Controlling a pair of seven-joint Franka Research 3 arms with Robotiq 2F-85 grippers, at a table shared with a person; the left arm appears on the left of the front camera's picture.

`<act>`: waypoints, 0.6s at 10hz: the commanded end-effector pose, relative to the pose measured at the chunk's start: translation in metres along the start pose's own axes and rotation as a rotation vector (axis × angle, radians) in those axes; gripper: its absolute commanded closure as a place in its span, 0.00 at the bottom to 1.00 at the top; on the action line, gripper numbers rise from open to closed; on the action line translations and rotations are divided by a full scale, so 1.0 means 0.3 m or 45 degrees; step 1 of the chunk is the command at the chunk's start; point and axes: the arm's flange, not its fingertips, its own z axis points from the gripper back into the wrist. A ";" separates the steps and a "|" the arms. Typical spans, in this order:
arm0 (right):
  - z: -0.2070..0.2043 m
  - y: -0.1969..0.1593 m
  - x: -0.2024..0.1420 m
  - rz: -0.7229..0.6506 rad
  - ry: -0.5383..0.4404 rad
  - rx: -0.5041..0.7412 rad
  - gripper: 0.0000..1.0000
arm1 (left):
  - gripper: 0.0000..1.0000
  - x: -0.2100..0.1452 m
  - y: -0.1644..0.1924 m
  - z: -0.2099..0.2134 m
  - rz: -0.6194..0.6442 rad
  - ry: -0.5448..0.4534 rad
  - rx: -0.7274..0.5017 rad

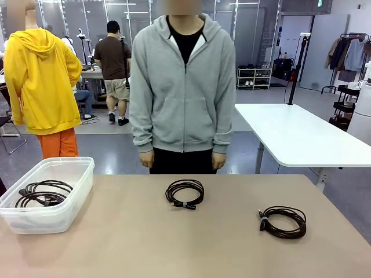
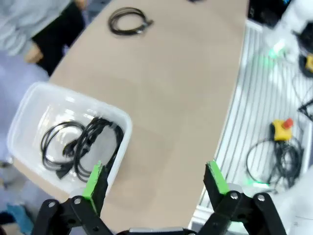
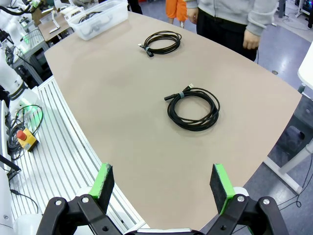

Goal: Organize and store the cables.
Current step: Place the USB Extension Cable into the Organizing box.

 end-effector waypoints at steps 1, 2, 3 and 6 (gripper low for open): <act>0.003 0.000 -0.001 0.025 -0.019 0.004 0.00 | 0.00 0.256 -0.016 -0.168 -0.296 0.299 -0.054; 0.003 0.000 -0.001 0.025 -0.019 0.004 0.00 | 0.00 0.380 -0.001 -0.294 -0.401 0.391 -0.121; 0.003 0.000 -0.001 0.025 -0.019 0.004 0.00 | 0.00 0.501 0.002 -0.433 -0.496 0.476 -0.188; 0.003 0.000 -0.001 0.025 -0.019 0.004 0.00 | 0.00 0.721 -0.016 -0.787 -0.596 0.496 -0.260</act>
